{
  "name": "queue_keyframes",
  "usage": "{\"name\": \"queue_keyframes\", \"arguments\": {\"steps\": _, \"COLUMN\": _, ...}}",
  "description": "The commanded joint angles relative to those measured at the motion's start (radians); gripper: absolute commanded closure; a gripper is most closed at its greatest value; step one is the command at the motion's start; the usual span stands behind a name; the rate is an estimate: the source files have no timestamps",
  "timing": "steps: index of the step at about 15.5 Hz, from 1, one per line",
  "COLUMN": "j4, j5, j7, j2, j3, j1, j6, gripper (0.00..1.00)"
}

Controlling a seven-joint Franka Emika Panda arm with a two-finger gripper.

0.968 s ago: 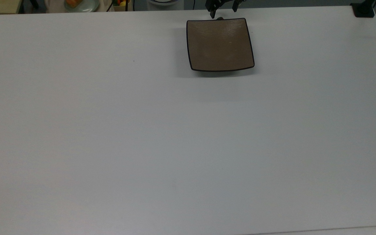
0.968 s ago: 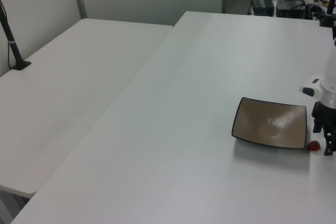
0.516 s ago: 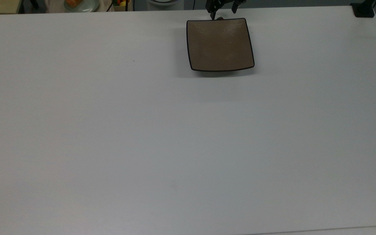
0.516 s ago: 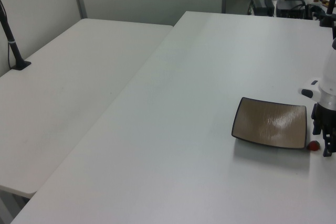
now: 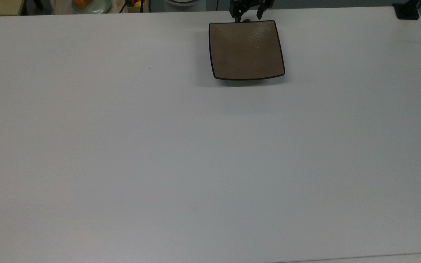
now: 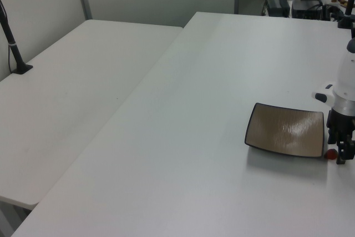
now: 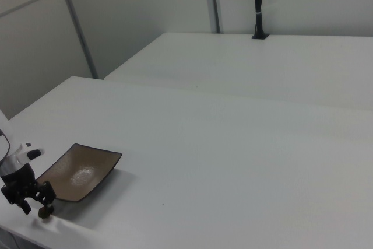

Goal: Strawberries on a ceramic plate
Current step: 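Close the gripper fingers around the red strawberry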

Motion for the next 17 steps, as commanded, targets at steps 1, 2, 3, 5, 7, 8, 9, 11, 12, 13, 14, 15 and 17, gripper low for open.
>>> {"name": "queue_keyframes", "arguments": {"steps": 1, "j4": -0.012, "j5": 0.015, "j7": -0.009, "j2": 0.012, "j3": -0.002, "j1": -0.002, "j6": 0.034, "gripper": 0.21}}
{"name": "queue_keyframes", "arguments": {"steps": 2, "j4": -0.011, "j5": 0.012, "j7": -0.014, "j2": 0.020, "j3": 0.000, "j1": -0.002, "j6": 0.034, "gripper": 0.24}}
{"name": "queue_keyframes", "arguments": {"steps": 3, "j4": -0.012, "j5": 0.011, "j7": -0.029, "j2": 0.022, "j3": -0.002, "j1": -0.007, "j6": 0.029, "gripper": 0.29}}
{"name": "queue_keyframes", "arguments": {"steps": 5, "j4": -0.011, "j5": 0.011, "j7": -0.051, "j2": 0.022, "j3": 0.000, "j1": -0.013, "j6": 0.026, "gripper": 0.41}}
{"name": "queue_keyframes", "arguments": {"steps": 7, "j4": -0.011, "j5": 0.011, "j7": -0.052, "j2": 0.022, "j3": -0.002, "j1": -0.013, "j6": 0.032, "gripper": 0.46}}
{"name": "queue_keyframes", "arguments": {"steps": 8, "j4": -0.011, "j5": 0.011, "j7": -0.052, "j2": 0.022, "j3": -0.002, "j1": -0.013, "j6": 0.032, "gripper": 0.47}}
{"name": "queue_keyframes", "arguments": {"steps": 9, "j4": -0.009, "j5": 0.011, "j7": -0.054, "j2": 0.022, "j3": -0.002, "j1": -0.018, "j6": 0.035, "gripper": 0.47}}
{"name": "queue_keyframes", "arguments": {"steps": 11, "j4": -0.009, "j5": 0.011, "j7": -0.063, "j2": 0.022, "j3": -0.002, "j1": -0.022, "j6": 0.036, "gripper": 0.47}}
{"name": "queue_keyframes", "arguments": {"steps": 12, "j4": -0.009, "j5": 0.011, "j7": -0.065, "j2": 0.022, "j3": -0.002, "j1": -0.022, "j6": 0.036, "gripper": 0.48}}
{"name": "queue_keyframes", "arguments": {"steps": 13, "j4": -0.009, "j5": 0.011, "j7": -0.065, "j2": 0.022, "j3": -0.002, "j1": -0.022, "j6": 0.036, "gripper": 0.51}}
{"name": "queue_keyframes", "arguments": {"steps": 14, "j4": -0.009, "j5": 0.008, "j7": -0.066, "j2": 0.022, "j3": -0.002, "j1": -0.022, "j6": 0.036, "gripper": 0.53}}
{"name": "queue_keyframes", "arguments": {"steps": 15, "j4": -0.009, "j5": 0.006, "j7": -0.068, "j2": 0.022, "j3": -0.002, "j1": -0.022, "j6": 0.036, "gripper": 0.53}}
{"name": "queue_keyframes", "arguments": {"steps": 17, "j4": -0.009, "j5": 0.006, "j7": -0.068, "j2": 0.022, "j3": -0.002, "j1": -0.024, "j6": 0.039, "gripper": 0.53}}
